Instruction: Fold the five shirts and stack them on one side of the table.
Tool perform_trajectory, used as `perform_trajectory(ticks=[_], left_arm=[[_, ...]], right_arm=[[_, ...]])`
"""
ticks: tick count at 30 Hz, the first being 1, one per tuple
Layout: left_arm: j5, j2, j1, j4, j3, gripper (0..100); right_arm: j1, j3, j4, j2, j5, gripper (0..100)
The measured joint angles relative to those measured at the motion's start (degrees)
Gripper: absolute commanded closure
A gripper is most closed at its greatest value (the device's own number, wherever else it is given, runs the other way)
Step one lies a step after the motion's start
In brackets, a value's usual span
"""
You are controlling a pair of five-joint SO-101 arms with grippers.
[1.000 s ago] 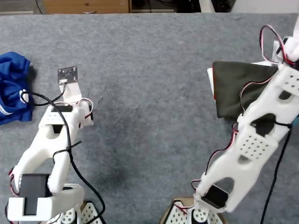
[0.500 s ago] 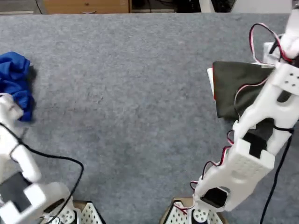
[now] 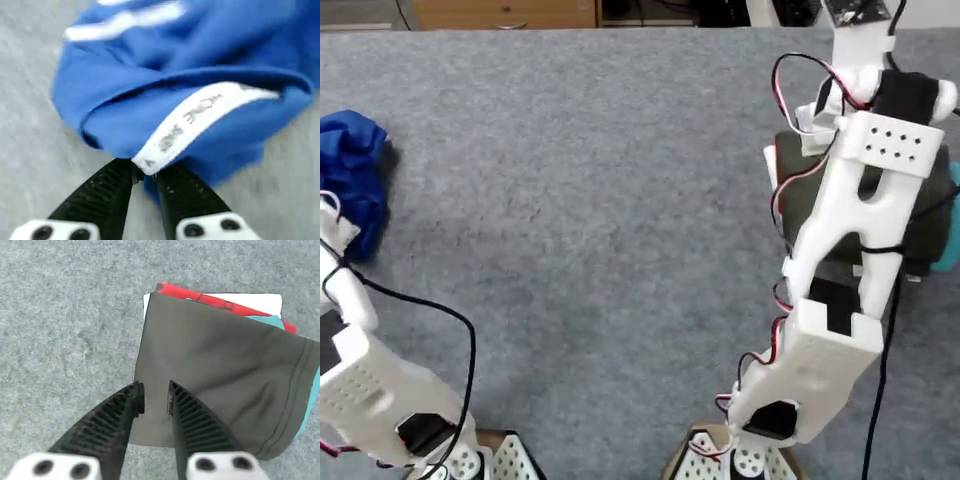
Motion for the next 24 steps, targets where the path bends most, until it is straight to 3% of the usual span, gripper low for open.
perform_trajectory(ticks=[3,8,14,18,21,24], left_arm=[[-2.81,-5.01,5.54,8.09,1.76,98],[-4.92,-21.01,19.25,12.31,14.42,98],[-5.19,-46.77,45.63,16.44,31.91,98],[-5.19,-61.54,63.38,17.32,36.92,97],[-5.19,-68.75,72.26,18.73,37.1,86],[-2.73,-72.18,74.37,25.32,34.55,71]], right_arm=[[-0.18,0.18,0.0,0.0,0.0,89.9],[-0.18,0.18,0.0,0.0,-1.58,89.9],[-0.18,0.18,0.0,0.0,-1.58,89.9],[-0.18,0.18,0.0,0.0,-1.58,89.7],[-0.18,0.18,0.0,0.0,-1.58,88.6],[-1.23,0.18,0.0,0.0,-1.58,79.0]])
